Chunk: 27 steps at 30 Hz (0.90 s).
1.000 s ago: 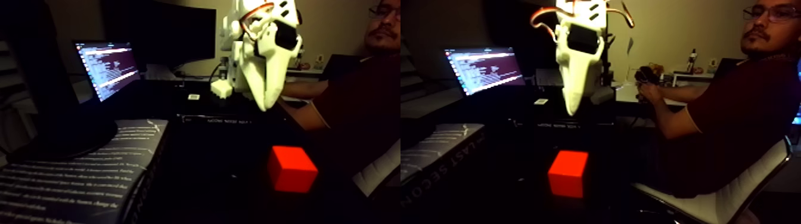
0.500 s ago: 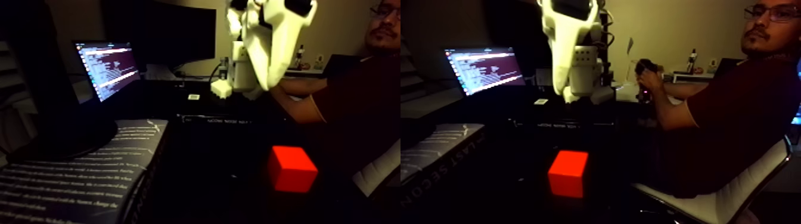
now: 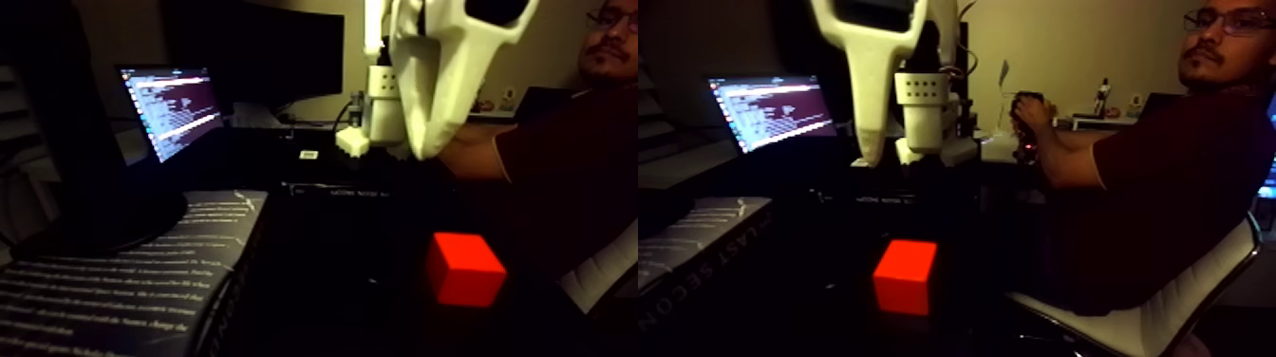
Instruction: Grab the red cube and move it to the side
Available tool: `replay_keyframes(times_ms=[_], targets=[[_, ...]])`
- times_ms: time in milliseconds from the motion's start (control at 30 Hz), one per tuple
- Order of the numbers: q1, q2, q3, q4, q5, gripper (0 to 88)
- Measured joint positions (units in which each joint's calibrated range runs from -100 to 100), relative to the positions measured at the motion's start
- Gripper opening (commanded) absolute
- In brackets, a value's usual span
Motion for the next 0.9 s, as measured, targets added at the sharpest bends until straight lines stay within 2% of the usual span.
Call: replay_keyframes(times_ms=[433, 900], targets=[[4.71, 12.62, -6.99, -2.86, 0.42, 0.8], [5.41, 14.30, -6.99, -3.84, 0.79, 0.8]])
